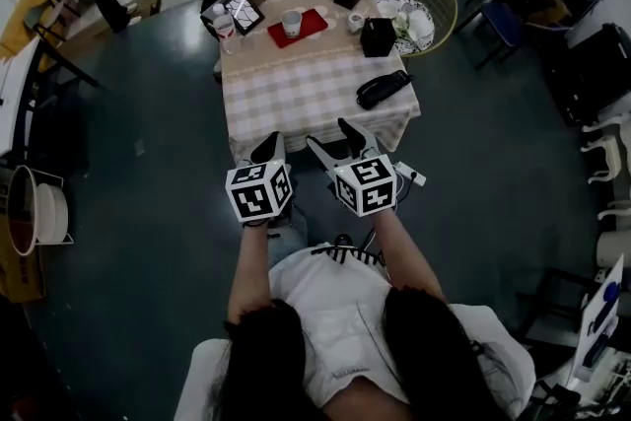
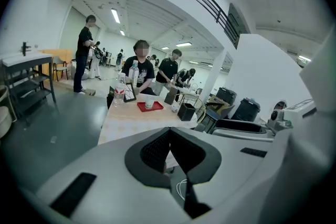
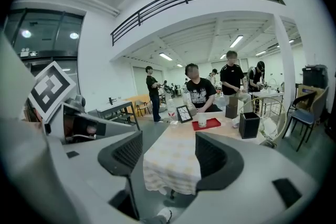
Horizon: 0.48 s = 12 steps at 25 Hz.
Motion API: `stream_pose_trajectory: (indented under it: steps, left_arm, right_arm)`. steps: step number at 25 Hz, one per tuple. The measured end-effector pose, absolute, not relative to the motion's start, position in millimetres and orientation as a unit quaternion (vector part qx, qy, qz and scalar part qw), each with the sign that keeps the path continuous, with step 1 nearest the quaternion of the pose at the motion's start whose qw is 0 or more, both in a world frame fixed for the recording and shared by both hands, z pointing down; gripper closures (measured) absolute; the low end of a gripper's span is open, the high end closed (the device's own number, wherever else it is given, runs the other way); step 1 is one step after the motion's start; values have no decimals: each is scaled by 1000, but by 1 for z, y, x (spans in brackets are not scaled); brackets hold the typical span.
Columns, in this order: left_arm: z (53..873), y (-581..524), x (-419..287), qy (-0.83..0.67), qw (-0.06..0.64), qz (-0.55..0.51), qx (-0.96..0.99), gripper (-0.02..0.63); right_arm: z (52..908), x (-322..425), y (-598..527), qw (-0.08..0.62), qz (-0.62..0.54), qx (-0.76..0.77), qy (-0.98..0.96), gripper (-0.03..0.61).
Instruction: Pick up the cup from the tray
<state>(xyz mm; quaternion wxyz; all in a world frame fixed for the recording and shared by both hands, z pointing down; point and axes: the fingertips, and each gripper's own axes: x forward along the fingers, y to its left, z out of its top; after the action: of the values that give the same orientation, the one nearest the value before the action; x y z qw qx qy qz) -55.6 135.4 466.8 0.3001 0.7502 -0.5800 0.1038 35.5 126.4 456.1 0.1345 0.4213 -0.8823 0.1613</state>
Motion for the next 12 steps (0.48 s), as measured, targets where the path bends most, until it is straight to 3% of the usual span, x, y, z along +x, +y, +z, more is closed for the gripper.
stream_pose_trajectory:
  steps: [12]
  left_arm:
    - [478,34,-94,-556,311,128,760,604]
  right_arm:
    - [448,3,24,125,139,458,-869,227]
